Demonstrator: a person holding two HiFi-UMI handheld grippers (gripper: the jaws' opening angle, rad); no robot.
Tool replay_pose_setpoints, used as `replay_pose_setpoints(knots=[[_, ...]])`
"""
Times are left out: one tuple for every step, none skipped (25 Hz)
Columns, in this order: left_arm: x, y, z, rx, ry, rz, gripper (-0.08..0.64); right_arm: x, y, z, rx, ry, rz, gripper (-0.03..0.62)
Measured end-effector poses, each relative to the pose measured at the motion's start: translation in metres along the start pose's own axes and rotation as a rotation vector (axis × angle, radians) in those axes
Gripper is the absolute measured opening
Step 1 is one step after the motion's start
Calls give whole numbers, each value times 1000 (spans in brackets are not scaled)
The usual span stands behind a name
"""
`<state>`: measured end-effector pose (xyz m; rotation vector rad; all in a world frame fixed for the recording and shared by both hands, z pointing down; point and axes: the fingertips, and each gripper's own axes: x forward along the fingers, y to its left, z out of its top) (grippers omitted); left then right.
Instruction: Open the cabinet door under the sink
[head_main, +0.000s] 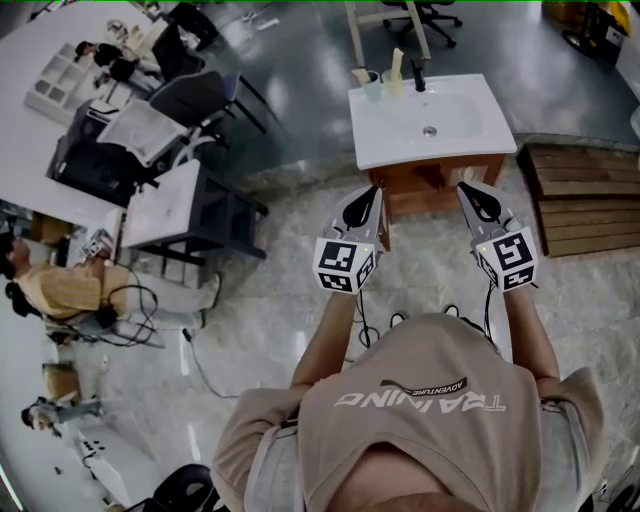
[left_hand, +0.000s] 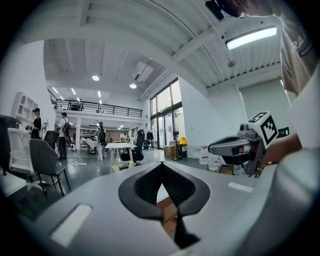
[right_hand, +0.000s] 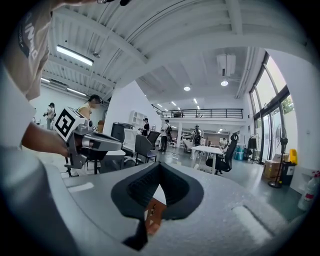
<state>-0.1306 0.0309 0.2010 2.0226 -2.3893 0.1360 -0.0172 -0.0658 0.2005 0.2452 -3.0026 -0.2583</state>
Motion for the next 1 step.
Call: replay_pose_setpoints(knots=[[0,0,0,-3,0,2,15,0,2,-1,-2,2,5,2]])
